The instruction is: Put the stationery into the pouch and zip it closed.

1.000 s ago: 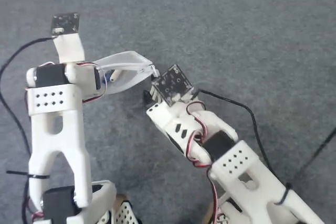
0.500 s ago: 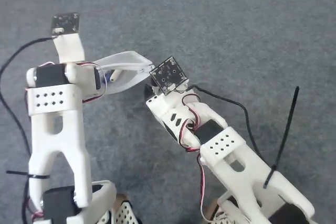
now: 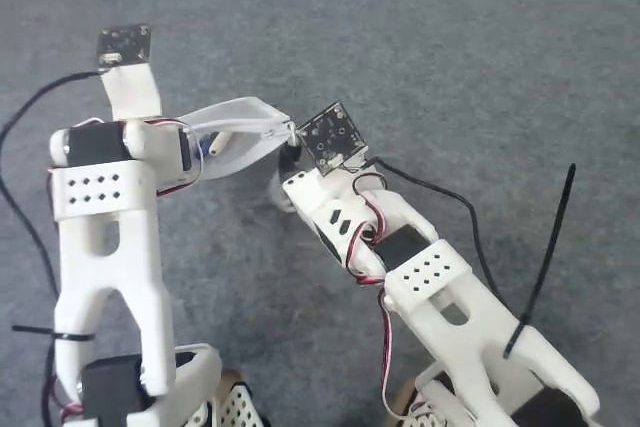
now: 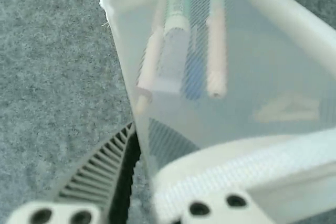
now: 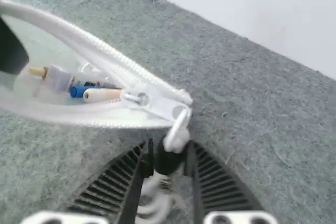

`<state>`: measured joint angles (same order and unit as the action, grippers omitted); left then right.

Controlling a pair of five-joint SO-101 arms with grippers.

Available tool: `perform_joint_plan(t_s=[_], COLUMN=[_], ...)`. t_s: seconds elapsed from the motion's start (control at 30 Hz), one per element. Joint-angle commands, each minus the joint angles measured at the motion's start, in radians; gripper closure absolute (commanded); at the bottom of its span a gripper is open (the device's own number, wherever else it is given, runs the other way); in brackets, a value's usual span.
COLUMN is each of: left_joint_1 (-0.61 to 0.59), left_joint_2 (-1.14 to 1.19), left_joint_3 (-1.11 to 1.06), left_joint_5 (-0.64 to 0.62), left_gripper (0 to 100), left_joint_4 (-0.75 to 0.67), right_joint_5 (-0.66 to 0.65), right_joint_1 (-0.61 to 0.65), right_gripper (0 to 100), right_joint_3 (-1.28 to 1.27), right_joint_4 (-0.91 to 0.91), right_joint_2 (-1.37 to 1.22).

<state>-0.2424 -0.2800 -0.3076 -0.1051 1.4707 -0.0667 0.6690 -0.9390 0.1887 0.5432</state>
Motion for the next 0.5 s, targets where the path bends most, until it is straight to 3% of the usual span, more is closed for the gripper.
perform_joint_plan(t_s=[0.0, 0.2, 0.47], left_joint_1=[-0.018, -0.018, -0.018], left_joint_2=[0.037, 0.037, 0.037], left_joint_3=[-0.056, -0.056, -0.067], left_joint_5=[0.009, 0.009, 0.009], left_gripper=[99, 99, 99], left_joint_4=[-0.011, -0.011, -0.014], right_joint_5=[0.006, 0.008, 0.009], right_joint_1=[-0.01, -0.01, -0.01], right_gripper=[93.3, 86.4, 86.1], right_joint_3=[0.058, 0.044, 0.041], right_joint_4=[-0.024, -0.03, -0.033], right_joint_2=[-0.001, -0.002, -0.002])
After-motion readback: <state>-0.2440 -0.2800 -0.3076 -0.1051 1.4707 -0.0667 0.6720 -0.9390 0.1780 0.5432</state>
